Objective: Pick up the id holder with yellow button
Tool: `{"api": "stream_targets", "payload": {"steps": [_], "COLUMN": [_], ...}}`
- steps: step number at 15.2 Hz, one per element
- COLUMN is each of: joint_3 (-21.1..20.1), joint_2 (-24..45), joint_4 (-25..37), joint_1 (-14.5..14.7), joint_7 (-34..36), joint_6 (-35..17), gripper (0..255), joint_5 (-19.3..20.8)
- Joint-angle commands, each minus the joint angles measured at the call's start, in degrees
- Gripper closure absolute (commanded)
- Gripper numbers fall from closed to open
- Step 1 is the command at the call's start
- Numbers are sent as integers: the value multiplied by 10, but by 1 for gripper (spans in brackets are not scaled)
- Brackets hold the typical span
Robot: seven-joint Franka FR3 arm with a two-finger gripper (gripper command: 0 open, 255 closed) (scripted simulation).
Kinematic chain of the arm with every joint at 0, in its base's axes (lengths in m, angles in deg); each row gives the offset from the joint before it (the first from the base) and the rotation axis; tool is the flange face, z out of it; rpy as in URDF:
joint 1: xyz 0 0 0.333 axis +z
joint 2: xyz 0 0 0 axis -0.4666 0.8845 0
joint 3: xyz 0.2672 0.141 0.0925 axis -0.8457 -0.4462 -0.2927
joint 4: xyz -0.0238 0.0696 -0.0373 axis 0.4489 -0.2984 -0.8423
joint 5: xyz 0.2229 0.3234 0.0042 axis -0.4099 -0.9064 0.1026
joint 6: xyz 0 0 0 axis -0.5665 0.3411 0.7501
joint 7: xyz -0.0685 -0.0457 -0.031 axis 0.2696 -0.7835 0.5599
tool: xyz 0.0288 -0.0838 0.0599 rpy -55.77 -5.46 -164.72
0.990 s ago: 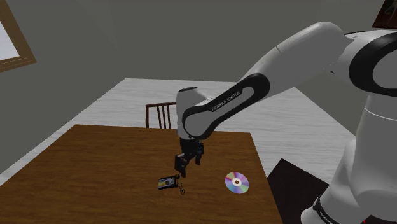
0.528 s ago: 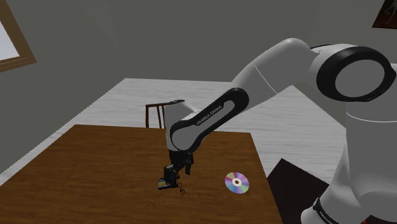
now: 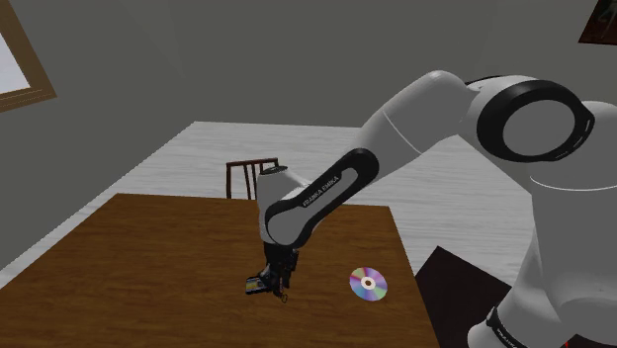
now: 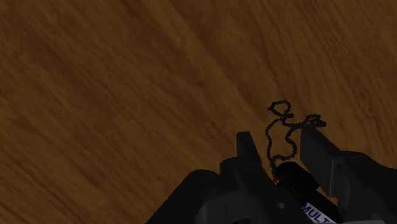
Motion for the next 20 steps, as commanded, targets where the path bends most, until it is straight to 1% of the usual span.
{"api": "stream_targets", "payload": {"steps": [1, 8, 20], "joint_3": [0, 0, -5], "joint_2": [1, 1, -64], "joint_4": [0, 1, 12], "joint_1": [0, 0, -6], "joint_7": [0, 0, 8], "joint_6": [-1, 0, 74], "gripper": [255, 255, 255], "joint_5": [0, 0, -7]}}
